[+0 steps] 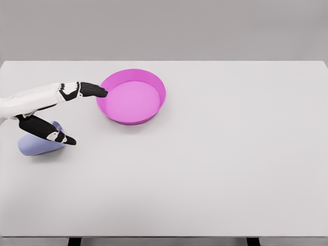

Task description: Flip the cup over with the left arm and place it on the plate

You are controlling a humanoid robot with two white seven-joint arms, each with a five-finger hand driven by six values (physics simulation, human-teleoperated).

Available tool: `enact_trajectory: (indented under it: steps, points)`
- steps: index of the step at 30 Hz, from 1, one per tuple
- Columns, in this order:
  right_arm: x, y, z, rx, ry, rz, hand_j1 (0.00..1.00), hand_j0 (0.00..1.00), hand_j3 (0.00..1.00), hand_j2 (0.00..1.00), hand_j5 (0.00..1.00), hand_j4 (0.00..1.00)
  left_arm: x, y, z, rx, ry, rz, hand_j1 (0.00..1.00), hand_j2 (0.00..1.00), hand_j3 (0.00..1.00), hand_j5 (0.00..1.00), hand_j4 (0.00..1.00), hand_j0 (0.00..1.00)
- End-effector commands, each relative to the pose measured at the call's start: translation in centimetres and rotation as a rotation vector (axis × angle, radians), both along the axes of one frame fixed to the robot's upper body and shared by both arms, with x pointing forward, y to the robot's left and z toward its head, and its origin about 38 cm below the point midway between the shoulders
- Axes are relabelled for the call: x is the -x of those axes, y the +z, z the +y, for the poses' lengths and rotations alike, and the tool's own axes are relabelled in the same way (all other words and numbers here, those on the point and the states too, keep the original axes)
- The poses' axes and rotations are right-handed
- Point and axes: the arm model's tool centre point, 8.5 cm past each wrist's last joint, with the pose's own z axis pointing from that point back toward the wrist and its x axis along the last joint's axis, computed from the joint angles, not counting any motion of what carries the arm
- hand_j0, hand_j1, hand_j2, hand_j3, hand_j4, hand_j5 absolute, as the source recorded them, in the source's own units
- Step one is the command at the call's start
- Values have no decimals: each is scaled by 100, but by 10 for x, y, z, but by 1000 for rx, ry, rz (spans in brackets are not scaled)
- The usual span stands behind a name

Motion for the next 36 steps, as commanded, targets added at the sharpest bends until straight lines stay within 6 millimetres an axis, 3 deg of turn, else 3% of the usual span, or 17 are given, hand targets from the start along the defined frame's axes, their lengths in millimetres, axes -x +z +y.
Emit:
enact_trajectory:
  steps: [1,5,11,12,14,17,21,28,36]
  points:
    - [2,0,-1,0,0,6,100,100,100,100,100,100,1,0,4,-3,8,12,100,100,100,100,100,100]
    - [7,0,-1,1,-1,14,100,100,100,100,100,100,10,-17,12,-21,23,75,100,100,100,100,100,100]
    - [6,0,-1,1,-2,12,100,100,100,100,100,100,15,-21,24,6,66,118,100,100,100,100,100,100]
    - [6,0,-1,1,-2,12,100,100,100,100,100,100,12,-10,32,55,118,94,100,100,100,100,100,100]
    - [6,0,-1,1,-2,12,100,100,100,100,100,100,9,-5,47,177,258,60,100,100,100,100,100,100]
    - [6,0,-1,1,-4,12,100,100,100,100,100,100,8,-20,70,122,428,152,100,100,100,100,100,100]
    - [6,0,-1,1,-2,12,100,100,100,100,100,100,4,-37,75,6,506,214,100,100,100,100,100,100]
    - [6,0,-1,1,-2,12,100,100,100,100,100,100,13,-58,72,-71,480,255,100,100,100,100,100,100]
    - [7,0,-1,1,-2,14,100,100,100,100,100,100,6,-84,80,-174,644,343,100,100,100,100,100,100]
